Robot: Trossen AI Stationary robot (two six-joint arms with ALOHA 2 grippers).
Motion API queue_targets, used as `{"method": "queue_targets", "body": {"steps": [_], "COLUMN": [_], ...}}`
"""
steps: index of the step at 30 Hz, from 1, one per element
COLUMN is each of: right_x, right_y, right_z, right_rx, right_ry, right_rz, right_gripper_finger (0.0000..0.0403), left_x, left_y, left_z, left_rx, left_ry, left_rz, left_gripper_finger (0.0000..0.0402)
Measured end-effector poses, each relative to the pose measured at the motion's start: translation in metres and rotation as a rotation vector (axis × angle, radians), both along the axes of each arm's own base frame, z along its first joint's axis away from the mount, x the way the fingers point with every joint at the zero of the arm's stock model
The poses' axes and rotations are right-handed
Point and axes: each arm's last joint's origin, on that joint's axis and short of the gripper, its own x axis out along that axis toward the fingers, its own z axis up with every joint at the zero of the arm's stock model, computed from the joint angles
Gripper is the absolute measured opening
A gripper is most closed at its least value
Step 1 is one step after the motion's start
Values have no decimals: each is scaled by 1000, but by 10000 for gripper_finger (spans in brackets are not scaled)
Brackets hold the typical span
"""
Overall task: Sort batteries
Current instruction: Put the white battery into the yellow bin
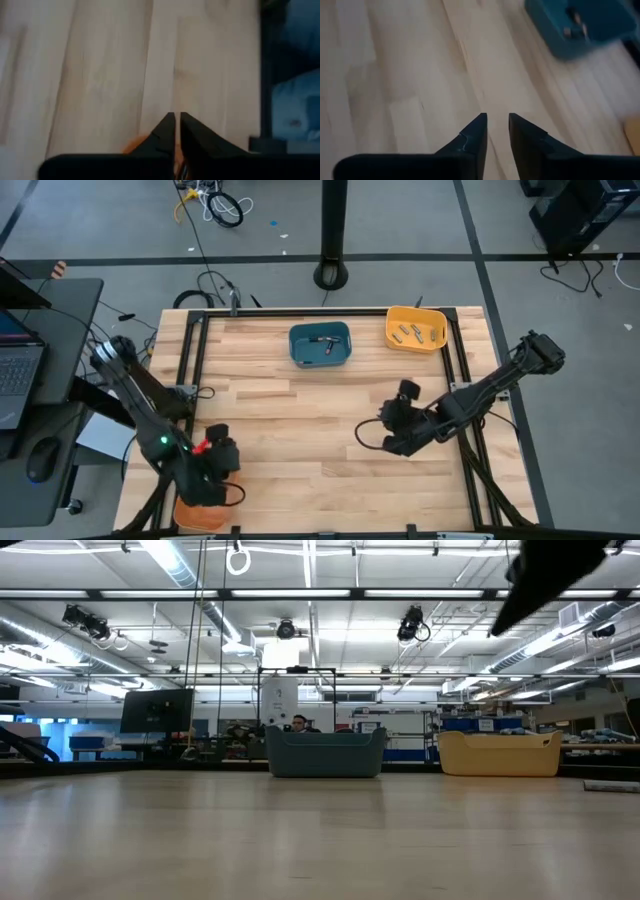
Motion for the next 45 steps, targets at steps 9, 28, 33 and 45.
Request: {"method": "queue_targets", "body": {"steps": [9, 28, 33, 45], "right_x": [-39, -84, -83, -78], "right_y": [-7, -46, -52, -66], "right_z": [-44, -117, -124, -124], "right_rx": [112, 338, 360, 344], "right_ry": [249, 343, 316, 321], "right_rz": [-87, -146, -180, -191], "right_gripper_finger": [118, 132, 148, 166], "left_x": [-1, 13, 15, 16], "left_y": [36, 92, 96, 98], "left_z": [-2, -32, -32, -32], "left_rx": [-94, -125, -114, -104], "left_ry": [-321, -520, -519, -519], "left_rz": [-48, -145, -158, -167], "left_gripper_finger": [8, 5, 5, 5]}}
